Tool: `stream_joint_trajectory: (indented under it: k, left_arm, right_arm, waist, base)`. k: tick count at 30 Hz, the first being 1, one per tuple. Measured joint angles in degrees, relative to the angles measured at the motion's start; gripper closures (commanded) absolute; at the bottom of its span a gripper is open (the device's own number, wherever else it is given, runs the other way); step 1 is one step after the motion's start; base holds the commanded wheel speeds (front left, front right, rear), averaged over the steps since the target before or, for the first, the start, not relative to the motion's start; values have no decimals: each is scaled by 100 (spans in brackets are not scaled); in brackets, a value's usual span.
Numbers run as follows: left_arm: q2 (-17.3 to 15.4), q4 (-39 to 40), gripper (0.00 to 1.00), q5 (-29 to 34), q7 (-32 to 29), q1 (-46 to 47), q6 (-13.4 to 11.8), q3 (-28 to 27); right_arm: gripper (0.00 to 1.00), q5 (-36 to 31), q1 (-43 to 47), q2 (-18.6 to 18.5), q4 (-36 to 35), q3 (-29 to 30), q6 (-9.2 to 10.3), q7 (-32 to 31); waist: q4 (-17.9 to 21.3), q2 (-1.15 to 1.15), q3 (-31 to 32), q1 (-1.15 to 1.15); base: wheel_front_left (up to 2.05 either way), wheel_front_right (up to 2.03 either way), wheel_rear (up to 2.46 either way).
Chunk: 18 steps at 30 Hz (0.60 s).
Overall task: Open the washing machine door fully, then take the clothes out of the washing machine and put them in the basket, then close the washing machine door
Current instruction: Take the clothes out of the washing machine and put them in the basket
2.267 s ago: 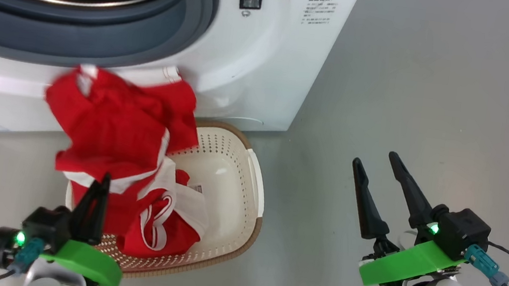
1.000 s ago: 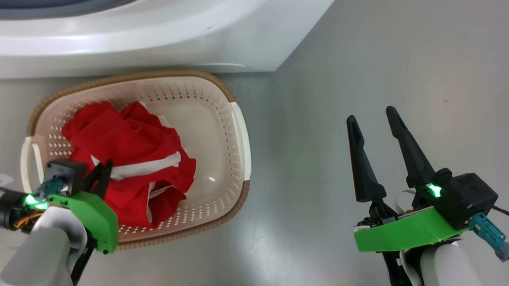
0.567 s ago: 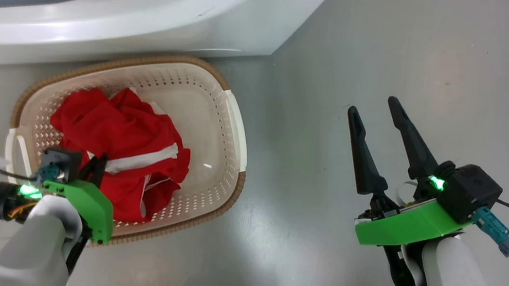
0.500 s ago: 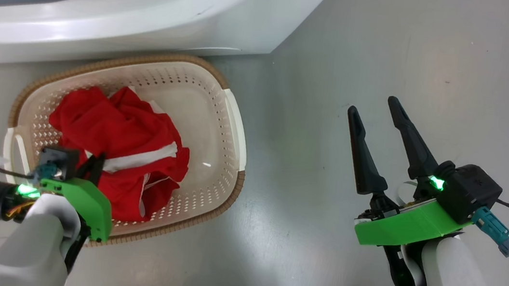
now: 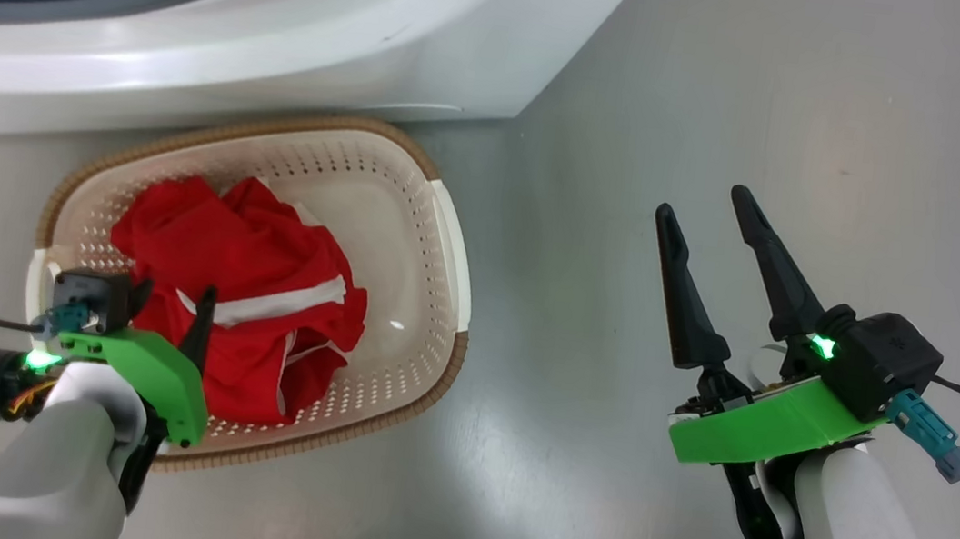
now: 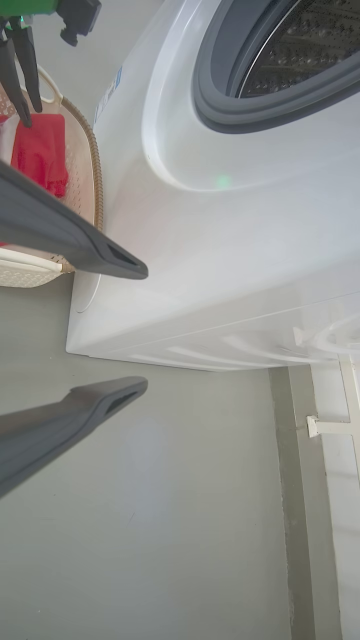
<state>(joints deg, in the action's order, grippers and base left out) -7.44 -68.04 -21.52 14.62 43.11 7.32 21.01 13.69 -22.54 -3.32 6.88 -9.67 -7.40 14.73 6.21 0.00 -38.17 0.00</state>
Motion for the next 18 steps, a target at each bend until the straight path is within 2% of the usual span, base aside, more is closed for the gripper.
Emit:
stream_joint_trajectory:
  k: [7,18]
  left_arm:
    - [-23,389,0,-237,0,-170,0,-57]
    - [-107,1045,0,-278,0,-720,0,-345]
  right_arm:
    - [0,0,13,-1,107,67,0,0]
    - [0,0,203,0,190,115,0,0]
  waist:
    - [-56,0,256,0]
    - [-143,0,741,0]
  base:
    - [0,0,0]
    - [0,0,0]
